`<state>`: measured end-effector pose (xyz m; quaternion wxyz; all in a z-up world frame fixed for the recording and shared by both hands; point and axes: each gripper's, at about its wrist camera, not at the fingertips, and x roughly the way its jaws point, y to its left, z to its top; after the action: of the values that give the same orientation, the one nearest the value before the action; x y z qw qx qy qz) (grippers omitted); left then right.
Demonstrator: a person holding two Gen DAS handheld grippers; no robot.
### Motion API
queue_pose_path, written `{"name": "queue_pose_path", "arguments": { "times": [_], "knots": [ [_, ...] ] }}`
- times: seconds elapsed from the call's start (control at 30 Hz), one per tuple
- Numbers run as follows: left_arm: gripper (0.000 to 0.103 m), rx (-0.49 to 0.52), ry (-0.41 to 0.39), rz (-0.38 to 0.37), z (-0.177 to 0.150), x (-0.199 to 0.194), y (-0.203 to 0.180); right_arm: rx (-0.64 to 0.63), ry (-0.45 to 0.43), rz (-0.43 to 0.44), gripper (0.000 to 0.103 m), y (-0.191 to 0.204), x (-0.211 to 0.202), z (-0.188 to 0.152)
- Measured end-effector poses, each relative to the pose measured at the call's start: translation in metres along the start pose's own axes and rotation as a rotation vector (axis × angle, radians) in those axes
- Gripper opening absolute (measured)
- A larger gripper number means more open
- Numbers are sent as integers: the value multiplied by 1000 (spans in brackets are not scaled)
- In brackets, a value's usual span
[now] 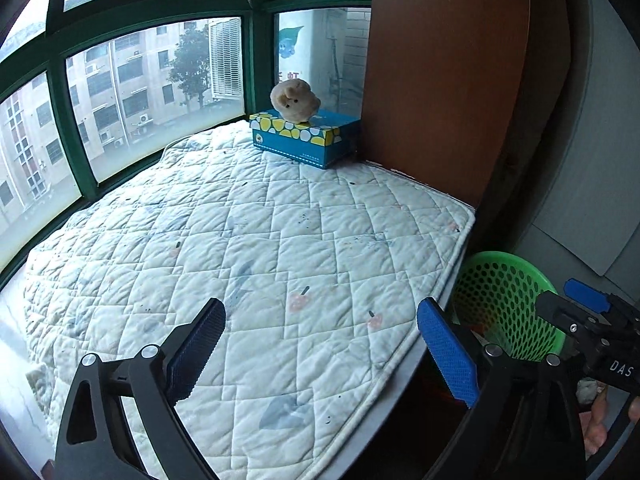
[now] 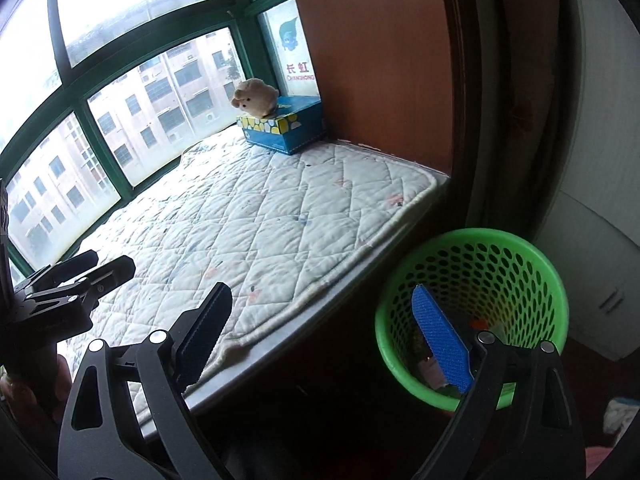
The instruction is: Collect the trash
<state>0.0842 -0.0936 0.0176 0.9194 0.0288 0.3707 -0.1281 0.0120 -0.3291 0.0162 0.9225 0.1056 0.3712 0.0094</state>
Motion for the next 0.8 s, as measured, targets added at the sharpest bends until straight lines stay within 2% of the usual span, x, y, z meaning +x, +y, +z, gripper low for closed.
{"name": "queue_pose_path", "arguments": {
  "times": [0.17, 0.4, 0.63, 0.8],
  "knots": [
    [94, -35, -13, 46, -6, -8, 16, -61, -23, -47, 93, 16, -5, 0],
    [94, -75, -23, 92, -14, -18, 34, -93, -31, -62, 96, 27, -8, -3],
    [95, -72, -37, 136, -20, -24, 38, -101, -32, -75, 98, 34, -9, -5],
    [95, -84, -39, 139, -21, -26, 39, -114, -37, -105, 98, 39, -8, -6]
  ]
}}
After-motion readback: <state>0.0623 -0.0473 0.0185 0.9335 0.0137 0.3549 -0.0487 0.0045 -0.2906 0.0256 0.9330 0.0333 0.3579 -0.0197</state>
